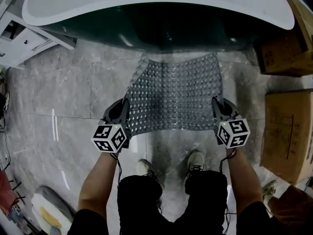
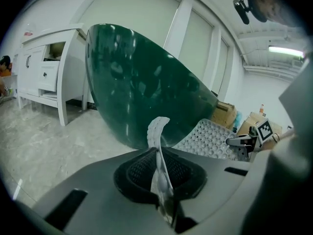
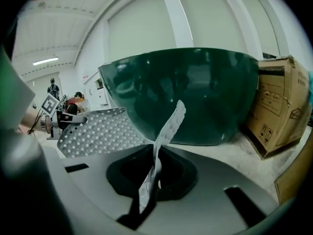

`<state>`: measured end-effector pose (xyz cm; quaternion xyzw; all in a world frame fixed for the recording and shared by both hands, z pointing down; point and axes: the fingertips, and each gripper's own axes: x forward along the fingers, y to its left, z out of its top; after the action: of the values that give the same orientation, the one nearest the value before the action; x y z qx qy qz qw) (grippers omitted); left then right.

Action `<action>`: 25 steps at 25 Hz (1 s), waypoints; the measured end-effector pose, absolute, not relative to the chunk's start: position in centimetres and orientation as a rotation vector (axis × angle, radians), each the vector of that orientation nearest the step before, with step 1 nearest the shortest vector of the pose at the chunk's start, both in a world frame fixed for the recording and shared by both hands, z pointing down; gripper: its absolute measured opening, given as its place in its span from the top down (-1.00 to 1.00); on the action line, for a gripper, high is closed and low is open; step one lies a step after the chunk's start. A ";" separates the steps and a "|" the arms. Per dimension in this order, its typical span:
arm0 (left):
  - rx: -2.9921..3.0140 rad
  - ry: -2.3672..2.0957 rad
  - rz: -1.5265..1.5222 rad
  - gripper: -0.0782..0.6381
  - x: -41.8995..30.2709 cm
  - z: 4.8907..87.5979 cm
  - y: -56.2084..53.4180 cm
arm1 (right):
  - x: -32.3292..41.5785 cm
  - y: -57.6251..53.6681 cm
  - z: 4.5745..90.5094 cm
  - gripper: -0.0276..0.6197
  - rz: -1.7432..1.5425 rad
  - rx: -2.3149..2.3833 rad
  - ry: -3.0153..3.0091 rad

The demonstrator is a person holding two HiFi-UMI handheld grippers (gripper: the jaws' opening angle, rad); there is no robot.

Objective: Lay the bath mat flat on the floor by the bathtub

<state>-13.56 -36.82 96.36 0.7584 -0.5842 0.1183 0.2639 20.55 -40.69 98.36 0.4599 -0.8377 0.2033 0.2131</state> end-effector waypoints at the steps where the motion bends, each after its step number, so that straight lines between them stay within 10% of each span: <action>1: 2.061 -1.579 0.327 0.70 -13.8 97.2 -37.2 | 20.5 -41.1 99.3 0.82 0.558 1.272 -2.327; 25: 2.052 -1.624 0.450 0.69 -18.8 110.5 -41.4 | 21.7 -44.6 112.4 0.82 0.513 1.288 -2.233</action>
<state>-18.80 -41.44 110.54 0.7499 -0.5938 0.1646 0.2408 21.68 -44.55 112.35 0.4739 -0.8218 0.1888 0.2538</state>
